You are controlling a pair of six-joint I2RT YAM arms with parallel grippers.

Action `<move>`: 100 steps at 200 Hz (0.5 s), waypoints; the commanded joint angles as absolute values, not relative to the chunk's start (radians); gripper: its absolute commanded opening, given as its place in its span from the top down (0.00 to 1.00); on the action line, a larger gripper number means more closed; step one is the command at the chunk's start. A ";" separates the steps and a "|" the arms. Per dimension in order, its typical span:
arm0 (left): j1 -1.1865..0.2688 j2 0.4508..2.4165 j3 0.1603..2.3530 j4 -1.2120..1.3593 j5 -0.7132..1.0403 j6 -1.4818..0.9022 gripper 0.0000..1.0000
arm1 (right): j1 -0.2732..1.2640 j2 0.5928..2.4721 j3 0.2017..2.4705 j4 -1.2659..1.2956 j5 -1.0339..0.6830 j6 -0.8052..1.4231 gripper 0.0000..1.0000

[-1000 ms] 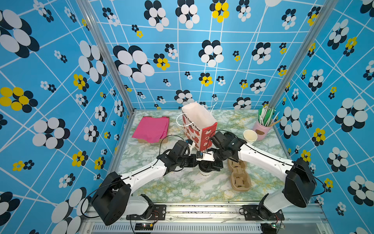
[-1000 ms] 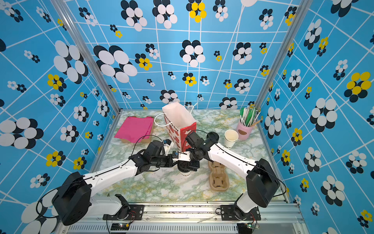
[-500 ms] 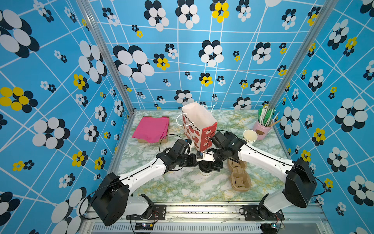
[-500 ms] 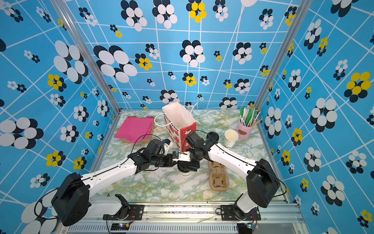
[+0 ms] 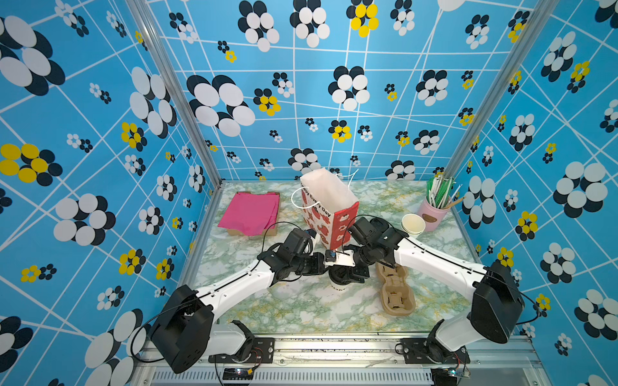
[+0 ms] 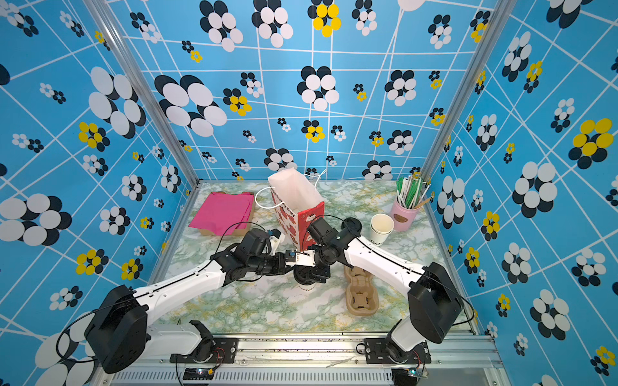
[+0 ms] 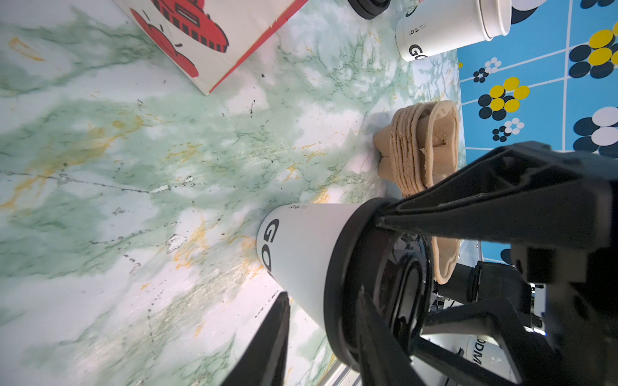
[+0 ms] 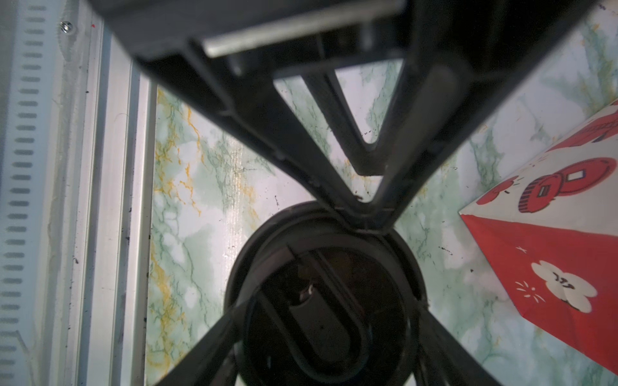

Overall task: Pack the takeout coffee
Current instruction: 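Hold the cup body with the left gripper while the right gripper presses the lid down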

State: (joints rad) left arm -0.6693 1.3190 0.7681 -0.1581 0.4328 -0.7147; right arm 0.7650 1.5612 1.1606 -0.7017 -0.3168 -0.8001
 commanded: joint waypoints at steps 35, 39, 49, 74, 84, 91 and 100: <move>-0.690 1.313 0.786 -0.026 0.594 -0.742 0.63 | 0.771 1.669 1.065 -0.820 -0.216 -0.813 0.24; -0.688 1.310 0.785 -0.015 0.596 -0.748 0.62 | 0.770 1.670 1.066 -0.819 -0.216 -0.813 0.24; -0.688 1.303 0.788 0.000 0.597 -0.755 0.61 | 0.770 1.672 1.067 -0.818 -0.216 -0.811 0.24; -0.687 1.305 0.804 -0.032 0.589 -0.737 0.61 | 0.770 1.677 1.068 -0.819 -0.217 -0.811 0.24; -0.689 1.310 0.802 -0.037 0.590 -0.734 0.61 | 0.771 1.678 1.068 -0.819 -0.217 -0.811 0.24; -0.688 1.313 0.800 -0.034 0.593 -0.735 0.61 | 0.769 1.680 1.067 -0.819 -0.216 -0.811 0.24; -0.689 1.317 0.796 -0.025 0.597 -0.740 0.60 | 0.770 1.681 1.069 -0.820 -0.216 -0.811 0.24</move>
State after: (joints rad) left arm -0.6678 1.3197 0.7689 -0.1055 0.4984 -0.7448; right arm 0.7624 1.5661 1.1599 -0.6941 -0.3317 -0.8082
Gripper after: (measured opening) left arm 0.392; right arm 0.760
